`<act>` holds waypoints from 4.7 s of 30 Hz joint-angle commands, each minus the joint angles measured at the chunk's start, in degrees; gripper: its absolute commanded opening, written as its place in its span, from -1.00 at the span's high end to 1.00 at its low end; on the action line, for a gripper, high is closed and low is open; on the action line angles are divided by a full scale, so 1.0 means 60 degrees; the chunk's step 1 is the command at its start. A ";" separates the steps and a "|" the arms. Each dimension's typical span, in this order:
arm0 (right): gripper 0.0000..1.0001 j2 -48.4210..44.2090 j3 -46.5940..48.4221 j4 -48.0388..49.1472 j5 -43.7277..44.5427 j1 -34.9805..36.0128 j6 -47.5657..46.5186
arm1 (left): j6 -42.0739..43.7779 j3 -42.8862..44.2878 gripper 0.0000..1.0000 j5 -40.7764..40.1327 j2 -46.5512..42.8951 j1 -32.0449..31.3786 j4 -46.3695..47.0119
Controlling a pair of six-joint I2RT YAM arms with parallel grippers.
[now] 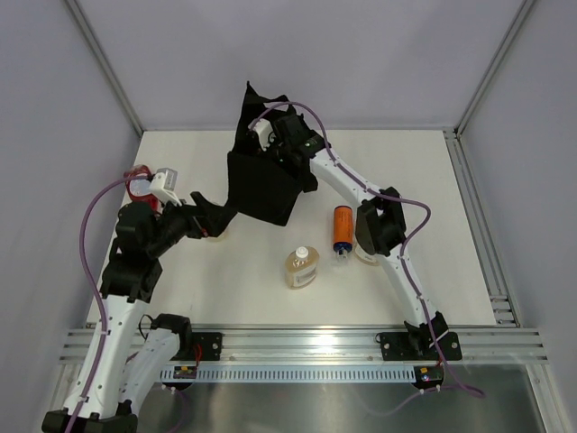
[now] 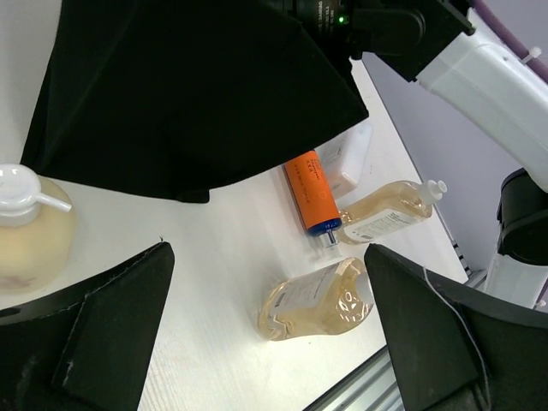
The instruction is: Place the personal care products into the canvas bag
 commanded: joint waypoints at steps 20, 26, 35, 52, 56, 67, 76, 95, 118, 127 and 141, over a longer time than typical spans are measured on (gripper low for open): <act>-0.99 -0.2560 0.1009 -0.1049 -0.1862 -0.0453 -0.1330 | -0.0462 -0.0785 -0.98 -0.5022 0.0477 -0.0017 -0.0322; -0.99 -0.3571 0.0627 -0.0566 -0.3780 -0.0820 -0.0555 | -0.0492 -0.0931 -0.98 -0.5241 0.1122 -0.0017 0.0176; -0.99 -0.5112 -0.2145 0.5812 -1.0022 -0.1861 0.4678 | -0.0039 -0.0961 -0.98 -0.5607 0.2762 -0.0090 0.1055; -0.99 -0.1463 0.2634 -0.4461 0.0009 -0.0206 -0.1664 | 0.0153 -0.0785 -0.98 -0.5900 0.3467 -0.0105 0.1246; -0.99 -0.1886 0.1904 -0.4390 0.1077 -0.0205 -0.2601 | 0.0167 -0.0741 -0.98 -0.5930 0.3291 -0.0105 0.1100; -0.99 -0.3380 0.1579 -0.4037 0.1861 -0.0468 -0.4948 | 0.0284 -0.0580 -0.98 -0.5579 0.2824 -0.0105 0.1040; -0.99 -0.4657 -0.1072 -0.3349 -0.2434 -0.0776 -0.5038 | -0.0783 0.0752 -0.98 -0.4407 0.1987 -0.0105 0.1509; -0.99 -0.3893 0.0173 -0.4580 -0.4544 -0.0908 -0.4817 | 0.3211 0.4545 -0.80 0.0819 0.8077 -0.0676 0.8379; -0.99 -0.3528 0.0554 -0.4433 -0.4310 -0.1128 -0.4231 | -0.1177 0.3960 -0.92 0.4229 0.7742 0.0101 0.9842; -0.99 -0.3455 0.0568 -0.4359 -0.4340 -0.1128 -0.4040 | -0.0946 0.5264 -0.91 0.4883 0.8769 -0.0895 0.9010; -0.99 -0.3601 0.0319 -0.4228 -0.4545 -0.1128 -0.3865 | -0.1018 0.6027 0.83 0.4045 0.9473 -0.0969 0.8422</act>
